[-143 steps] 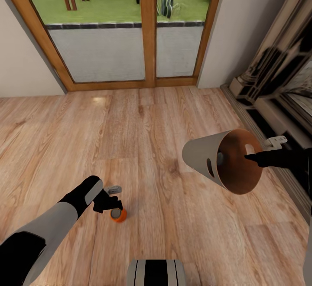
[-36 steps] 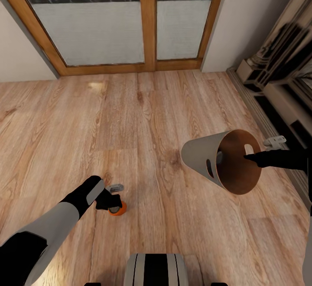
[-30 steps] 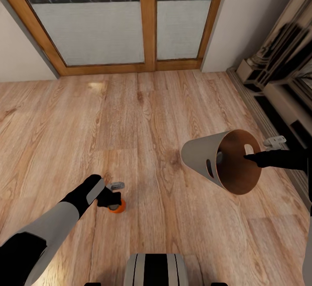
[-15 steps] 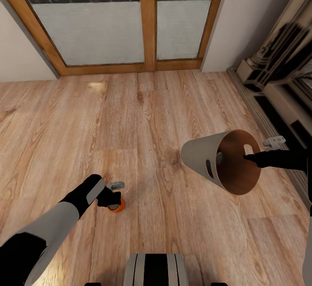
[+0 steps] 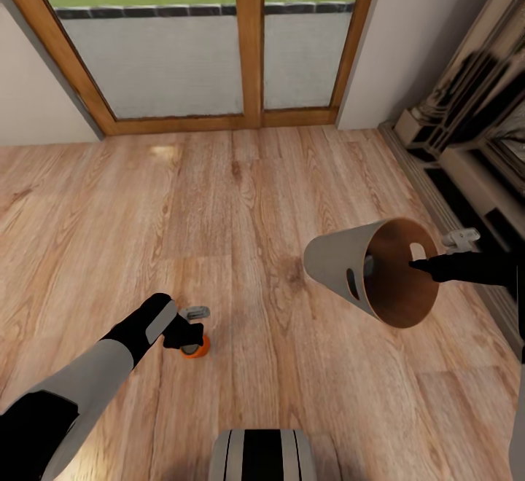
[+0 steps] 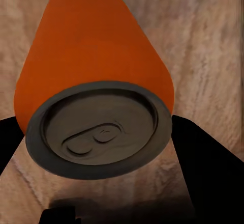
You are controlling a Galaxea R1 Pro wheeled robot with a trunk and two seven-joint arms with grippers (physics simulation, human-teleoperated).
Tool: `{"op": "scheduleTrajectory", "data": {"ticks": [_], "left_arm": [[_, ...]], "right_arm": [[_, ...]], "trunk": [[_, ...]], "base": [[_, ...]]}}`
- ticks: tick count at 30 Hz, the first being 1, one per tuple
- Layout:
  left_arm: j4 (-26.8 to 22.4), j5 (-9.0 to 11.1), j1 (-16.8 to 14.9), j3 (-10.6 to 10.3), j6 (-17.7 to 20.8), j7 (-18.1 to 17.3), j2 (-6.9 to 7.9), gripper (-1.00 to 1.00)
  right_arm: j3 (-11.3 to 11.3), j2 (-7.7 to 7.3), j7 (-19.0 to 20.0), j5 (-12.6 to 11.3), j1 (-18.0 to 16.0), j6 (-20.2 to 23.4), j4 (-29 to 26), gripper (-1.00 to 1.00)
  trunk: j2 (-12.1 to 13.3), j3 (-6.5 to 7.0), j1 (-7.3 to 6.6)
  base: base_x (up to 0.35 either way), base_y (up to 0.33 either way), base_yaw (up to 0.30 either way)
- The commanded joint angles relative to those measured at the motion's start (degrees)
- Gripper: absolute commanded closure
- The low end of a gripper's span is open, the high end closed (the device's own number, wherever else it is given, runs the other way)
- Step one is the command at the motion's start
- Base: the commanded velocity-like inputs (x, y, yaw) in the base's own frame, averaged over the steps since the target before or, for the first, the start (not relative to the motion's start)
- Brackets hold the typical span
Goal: Put the three can of soda from the living room inside the tash can in the kitchen.
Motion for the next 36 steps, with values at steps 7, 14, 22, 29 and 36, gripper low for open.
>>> {"op": "scheduleTrajectory", "data": {"ticks": [7,14,22,29,36], "left_arm": [[-0.23,0.06,0.0,0.05,0.43,-0.21,0.1,1.0],[-8.89,0.27,0.0,0.28,3.74,-0.56,0.62,1.0],[-19.29,3.02,-0.03,0.3,3.74,-0.85,0.8,1.0],[-27.76,14.69,-0.07,-0.18,3.74,-0.92,4.31,1.0],[-38.31,27.47,-0.11,-0.64,3.74,-0.92,11.83,1.0]], "right_arm": [[0.04,0.04,0.09,-0.37,-0.01,0.5,-0.01,1.0],[2.69,0.01,-0.43,-0.07,-0.04,1.14,-0.01,1.0],[5.25,0.01,-0.87,0.03,-0.12,3.94,1.18,1.0],[9.64,0.01,-5.34,0.02,-0.37,5.04,6.37,1.0],[14.01,0.97,-10.37,2.54,-2.5,5.04,14.95,1.0]], "trunk": [[0.1,1.56,-0.18],[0.19,3.11,-0.36],[0.3,4.88,-0.57],[0.39,6.43,-0.75],[0.66,7.97,-1.01]], "base": [[0.0,0.0,0.0],[0.0,0.0,0.0],[0.0,0.0,0.0],[0.0,0.0,0.0],[0.0,0.0,0.0]]}}
